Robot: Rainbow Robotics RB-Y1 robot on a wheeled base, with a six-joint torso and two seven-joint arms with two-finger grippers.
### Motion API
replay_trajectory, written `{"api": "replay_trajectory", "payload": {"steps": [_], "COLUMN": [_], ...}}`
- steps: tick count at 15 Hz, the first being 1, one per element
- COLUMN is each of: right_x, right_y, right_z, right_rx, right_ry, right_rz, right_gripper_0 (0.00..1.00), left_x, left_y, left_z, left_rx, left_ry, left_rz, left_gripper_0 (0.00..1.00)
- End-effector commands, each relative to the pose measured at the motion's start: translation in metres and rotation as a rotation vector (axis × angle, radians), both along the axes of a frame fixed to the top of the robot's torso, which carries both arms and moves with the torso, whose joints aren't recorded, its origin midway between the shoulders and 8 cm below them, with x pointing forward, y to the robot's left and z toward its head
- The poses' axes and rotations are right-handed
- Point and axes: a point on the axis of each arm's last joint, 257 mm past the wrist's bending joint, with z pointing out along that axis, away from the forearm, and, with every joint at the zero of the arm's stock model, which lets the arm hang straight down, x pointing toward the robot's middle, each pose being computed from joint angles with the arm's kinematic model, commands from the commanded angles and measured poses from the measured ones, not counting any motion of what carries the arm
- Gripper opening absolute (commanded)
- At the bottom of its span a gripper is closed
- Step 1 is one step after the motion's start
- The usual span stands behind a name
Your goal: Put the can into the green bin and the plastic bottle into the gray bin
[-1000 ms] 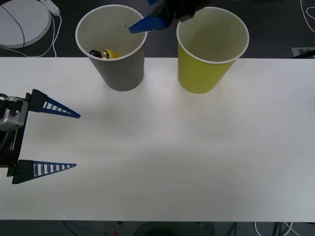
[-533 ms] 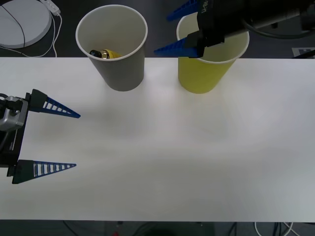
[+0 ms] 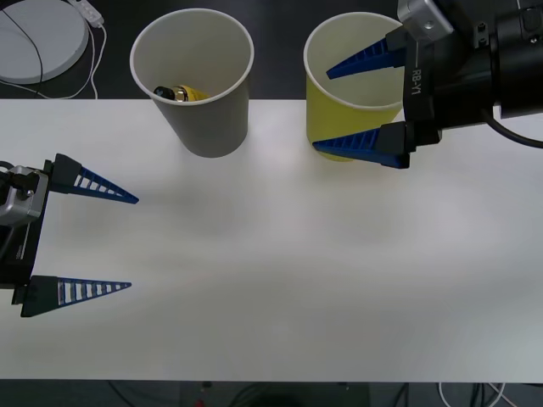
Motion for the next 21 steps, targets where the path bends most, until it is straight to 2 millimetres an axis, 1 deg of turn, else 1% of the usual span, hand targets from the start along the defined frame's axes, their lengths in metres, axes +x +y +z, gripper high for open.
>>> {"api": "replay_trajectory", "payload": {"steps": [1, 5, 12, 15, 21], "right_x": [-0.014, -0.030, -0.075, -0.092, -0.117], "right_y": [-0.016, -0.031, -0.065, -0.076, -0.093], "right_z": [-0.015, -0.033, -0.057, -0.068, -0.087], "right_rx": [-0.003, 0.020, 0.023, 0.031, 0.032], "right_ry": [-0.041, -0.050, -0.044, -0.045, -0.047], "right_rz": [0.010, 0.054, 0.172, 0.206, 0.231], "right_gripper_0": [1.00, 1.00, 1.00, 1.00, 1.00], "left_x": [0.000, 0.000, 0.000, 0.000, 0.000], "left_y": [0.000, 0.000, 0.000, 0.000, 0.000], "left_z": [0.000, 0.000, 0.000, 0.000, 0.000], "left_rx": [0.000, 0.000, 0.000, 0.000, 0.000], "left_ry": [0.000, 0.000, 0.000, 0.000, 0.000], "left_rz": [0.000, 0.000, 0.000, 0.000, 0.000], "left_gripper_0": [1.00, 1.00, 1.00, 1.00, 1.00]}}
